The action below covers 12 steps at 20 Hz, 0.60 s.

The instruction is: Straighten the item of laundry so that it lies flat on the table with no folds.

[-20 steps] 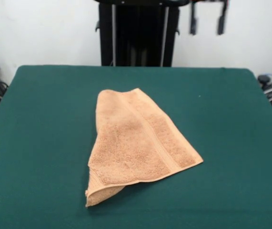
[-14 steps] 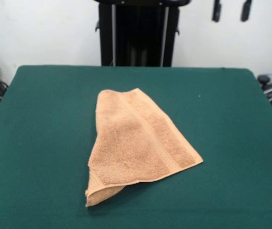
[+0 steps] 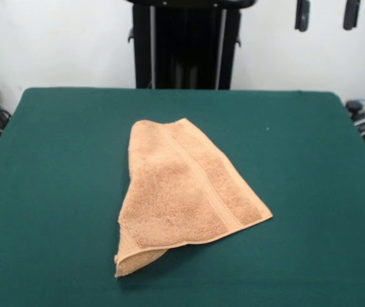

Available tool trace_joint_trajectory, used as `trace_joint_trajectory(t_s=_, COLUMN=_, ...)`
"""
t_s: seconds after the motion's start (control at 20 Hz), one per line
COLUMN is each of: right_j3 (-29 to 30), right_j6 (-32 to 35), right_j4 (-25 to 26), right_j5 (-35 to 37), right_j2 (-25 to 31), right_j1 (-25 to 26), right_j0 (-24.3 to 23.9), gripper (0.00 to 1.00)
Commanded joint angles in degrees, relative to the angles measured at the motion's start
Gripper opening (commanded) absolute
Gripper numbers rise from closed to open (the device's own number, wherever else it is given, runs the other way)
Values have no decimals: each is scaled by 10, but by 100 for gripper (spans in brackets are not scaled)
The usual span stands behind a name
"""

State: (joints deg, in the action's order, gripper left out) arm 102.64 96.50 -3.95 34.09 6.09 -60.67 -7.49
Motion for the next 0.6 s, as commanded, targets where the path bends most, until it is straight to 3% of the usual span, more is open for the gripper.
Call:
trace_joint_trajectory(t_s=0.05, right_j3=-63, right_j6=181, right_j4=-13, right_j5=89, right_j2=-31, right_j1=37, right_j0=36, gripper=100)
trace_joint_trajectory(t_s=0.3, right_j3=-111, right_j6=193, right_j4=-6, right_j5=82, right_j2=-52, right_j1=82, right_j0=53, gripper=100)
trace_joint_trajectory(t_s=0.6, right_j3=-149, right_j6=145, right_j4=-20, right_j5=75, right_j2=-44, right_j1=135, right_j0=31, gripper=100)
